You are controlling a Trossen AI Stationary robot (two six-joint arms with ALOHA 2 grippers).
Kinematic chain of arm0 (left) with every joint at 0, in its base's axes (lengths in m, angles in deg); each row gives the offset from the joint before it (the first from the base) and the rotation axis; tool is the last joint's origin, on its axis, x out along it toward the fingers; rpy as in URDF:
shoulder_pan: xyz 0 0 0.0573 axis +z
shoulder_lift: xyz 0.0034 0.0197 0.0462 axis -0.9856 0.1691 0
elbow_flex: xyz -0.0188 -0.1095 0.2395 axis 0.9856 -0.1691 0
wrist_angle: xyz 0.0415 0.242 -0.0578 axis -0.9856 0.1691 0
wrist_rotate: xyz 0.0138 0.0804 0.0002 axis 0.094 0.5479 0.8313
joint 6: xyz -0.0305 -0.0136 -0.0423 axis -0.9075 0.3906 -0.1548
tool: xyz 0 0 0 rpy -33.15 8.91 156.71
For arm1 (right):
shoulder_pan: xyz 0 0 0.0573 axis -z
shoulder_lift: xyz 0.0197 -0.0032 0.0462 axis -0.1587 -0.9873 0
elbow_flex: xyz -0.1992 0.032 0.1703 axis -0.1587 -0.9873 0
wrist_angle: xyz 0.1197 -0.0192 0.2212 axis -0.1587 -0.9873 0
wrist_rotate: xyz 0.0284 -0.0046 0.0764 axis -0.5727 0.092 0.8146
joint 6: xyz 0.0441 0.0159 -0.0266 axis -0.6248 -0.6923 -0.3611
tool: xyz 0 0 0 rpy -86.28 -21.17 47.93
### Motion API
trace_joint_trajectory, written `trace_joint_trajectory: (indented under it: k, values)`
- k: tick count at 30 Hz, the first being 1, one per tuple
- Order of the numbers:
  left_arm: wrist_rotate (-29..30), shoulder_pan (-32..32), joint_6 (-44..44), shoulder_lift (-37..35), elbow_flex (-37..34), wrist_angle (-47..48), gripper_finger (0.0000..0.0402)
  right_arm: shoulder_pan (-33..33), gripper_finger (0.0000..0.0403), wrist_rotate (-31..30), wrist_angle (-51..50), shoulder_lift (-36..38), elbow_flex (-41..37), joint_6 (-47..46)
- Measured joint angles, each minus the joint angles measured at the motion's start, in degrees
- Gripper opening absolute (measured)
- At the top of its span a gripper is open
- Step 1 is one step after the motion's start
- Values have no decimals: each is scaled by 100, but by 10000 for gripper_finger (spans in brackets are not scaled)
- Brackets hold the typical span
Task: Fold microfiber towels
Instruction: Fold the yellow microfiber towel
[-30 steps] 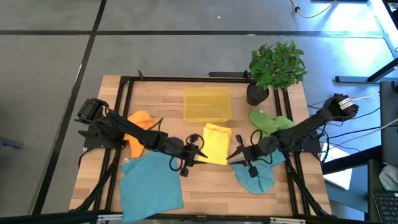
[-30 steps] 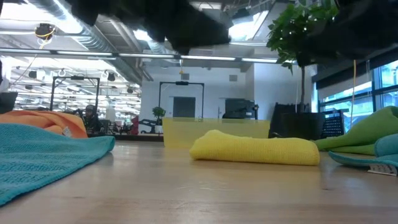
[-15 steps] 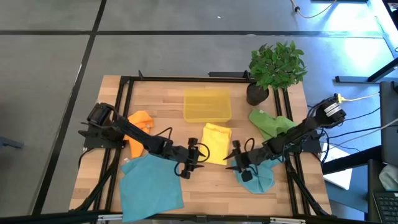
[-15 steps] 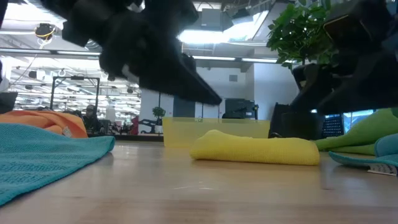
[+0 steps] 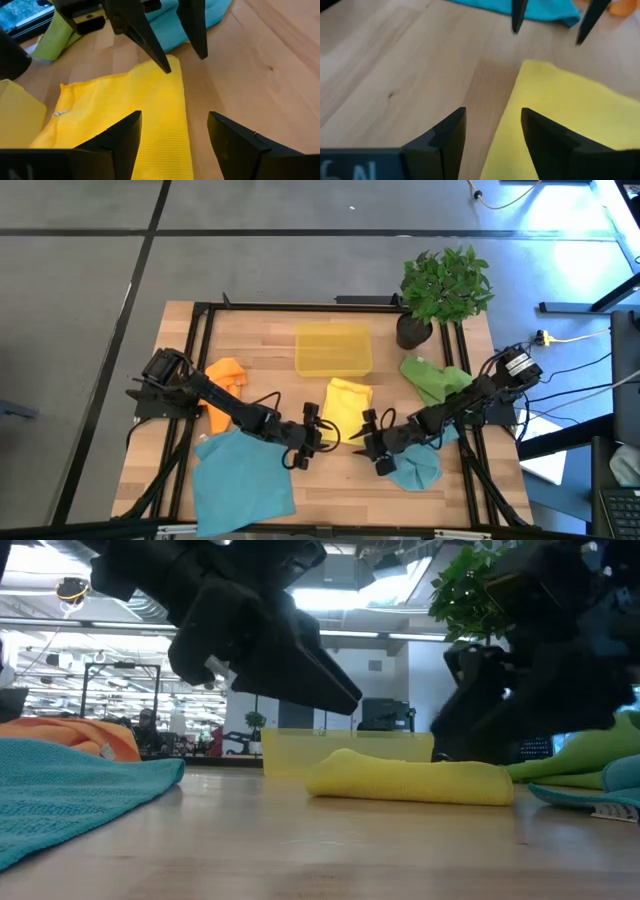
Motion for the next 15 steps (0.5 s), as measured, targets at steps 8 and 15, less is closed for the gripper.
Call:
trace_joint_trajectory:
  k: [8,15]
  values:
    - [4,-60,-124,0,0,-51,219,0,192,-49,5,2,165,112]
    - [175,-56,-157,0,-2,-130,218,0,192,-46,-6,2,165,92]
